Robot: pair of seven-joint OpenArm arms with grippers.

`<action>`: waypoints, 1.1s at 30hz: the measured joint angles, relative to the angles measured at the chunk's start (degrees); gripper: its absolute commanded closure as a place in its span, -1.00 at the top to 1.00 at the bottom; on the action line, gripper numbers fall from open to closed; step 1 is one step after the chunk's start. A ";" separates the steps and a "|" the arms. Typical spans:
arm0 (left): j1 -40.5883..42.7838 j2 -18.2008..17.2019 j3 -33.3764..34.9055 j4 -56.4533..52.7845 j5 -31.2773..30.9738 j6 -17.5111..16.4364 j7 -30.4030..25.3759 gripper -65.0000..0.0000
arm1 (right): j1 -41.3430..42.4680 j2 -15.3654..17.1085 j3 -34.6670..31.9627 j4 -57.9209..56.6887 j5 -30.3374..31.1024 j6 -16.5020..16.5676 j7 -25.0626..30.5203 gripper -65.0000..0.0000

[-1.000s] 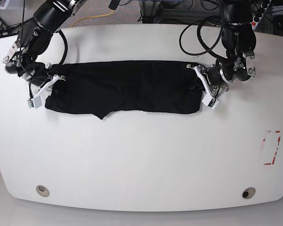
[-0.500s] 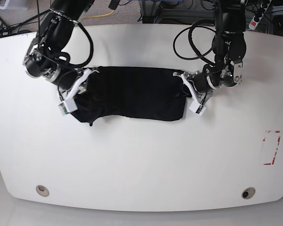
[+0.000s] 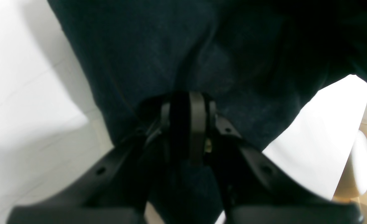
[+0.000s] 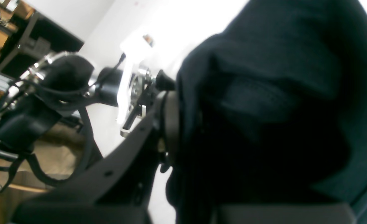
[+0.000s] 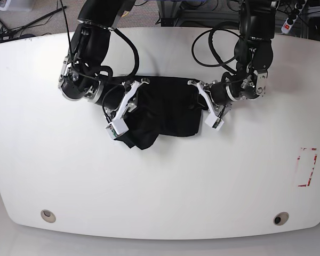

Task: Fold the T-shirt properly
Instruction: 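Lift both strip ends and bring the grippers toward each other, then lay the folded shirt down and open both grippers, pulling them apart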

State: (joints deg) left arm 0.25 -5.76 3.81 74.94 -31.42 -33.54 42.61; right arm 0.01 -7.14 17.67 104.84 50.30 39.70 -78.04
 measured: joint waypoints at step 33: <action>1.70 1.11 -4.72 3.61 -3.34 0.22 1.51 -0.81 | 1.88 6.95 -9.86 -9.92 1.64 -0.24 14.95 0.88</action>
State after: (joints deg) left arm 1.96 -4.64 -0.91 78.54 -34.76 -33.32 44.12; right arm 1.89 -0.19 7.81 94.91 51.94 39.46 -63.09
